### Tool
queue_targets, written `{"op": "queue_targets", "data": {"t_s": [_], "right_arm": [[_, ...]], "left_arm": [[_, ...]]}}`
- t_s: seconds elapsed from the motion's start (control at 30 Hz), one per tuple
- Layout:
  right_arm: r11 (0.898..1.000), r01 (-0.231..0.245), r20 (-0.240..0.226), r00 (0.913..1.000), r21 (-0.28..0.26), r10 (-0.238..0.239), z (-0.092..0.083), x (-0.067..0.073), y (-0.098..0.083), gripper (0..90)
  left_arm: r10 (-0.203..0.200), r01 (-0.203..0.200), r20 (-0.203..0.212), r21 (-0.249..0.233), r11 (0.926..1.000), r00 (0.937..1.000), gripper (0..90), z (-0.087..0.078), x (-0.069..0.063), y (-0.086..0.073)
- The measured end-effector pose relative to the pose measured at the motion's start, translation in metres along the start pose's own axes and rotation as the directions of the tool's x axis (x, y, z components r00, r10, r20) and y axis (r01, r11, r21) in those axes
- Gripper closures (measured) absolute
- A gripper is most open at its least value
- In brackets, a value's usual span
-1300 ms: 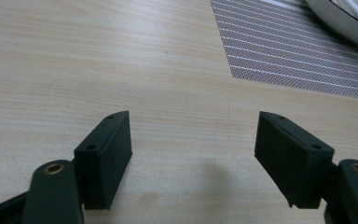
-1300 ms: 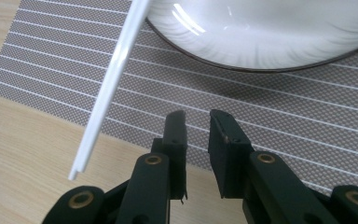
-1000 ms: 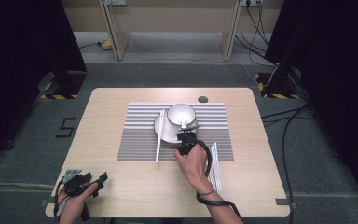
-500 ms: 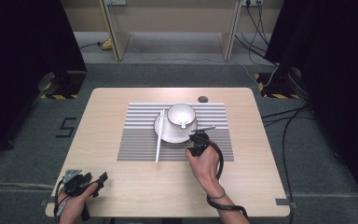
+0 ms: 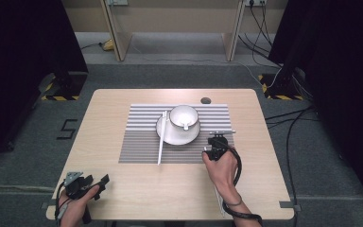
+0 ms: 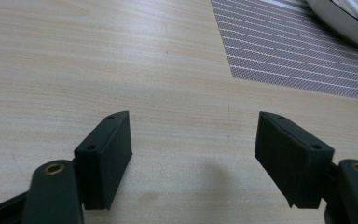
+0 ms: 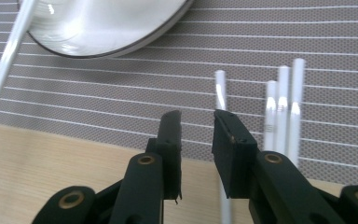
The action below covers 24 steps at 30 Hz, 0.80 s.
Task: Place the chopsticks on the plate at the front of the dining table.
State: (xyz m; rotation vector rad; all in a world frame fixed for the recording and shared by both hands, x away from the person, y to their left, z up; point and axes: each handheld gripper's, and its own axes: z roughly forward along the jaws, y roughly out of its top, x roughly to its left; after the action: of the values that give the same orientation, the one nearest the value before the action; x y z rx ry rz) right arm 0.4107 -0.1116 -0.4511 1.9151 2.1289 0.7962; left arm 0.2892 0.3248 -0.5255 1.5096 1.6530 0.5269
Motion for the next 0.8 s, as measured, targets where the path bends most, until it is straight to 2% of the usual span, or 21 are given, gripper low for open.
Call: {"op": "queue_targets", "data": {"t_s": [0.5, 0.8], "right_arm": [[0.999, -0.027, 0.019, 0.9995, -0.025, 0.027, -0.008, -0.025, -0.011, 70.4], [0.997, -0.052, 0.037, 0.9978, -0.052, 0.054, -0.015, -0.046, -0.021, 68.8]], "left_arm": [[-0.001, 0.001, 0.001, 0.000, 1.0000, 1.0000, 26.3, 0.000, 0.000, 0.000], [0.002, -0.002, -0.001, 0.000, 1.0000, 1.0000, 26.3, 0.000, 0.000, 0.000]]}}
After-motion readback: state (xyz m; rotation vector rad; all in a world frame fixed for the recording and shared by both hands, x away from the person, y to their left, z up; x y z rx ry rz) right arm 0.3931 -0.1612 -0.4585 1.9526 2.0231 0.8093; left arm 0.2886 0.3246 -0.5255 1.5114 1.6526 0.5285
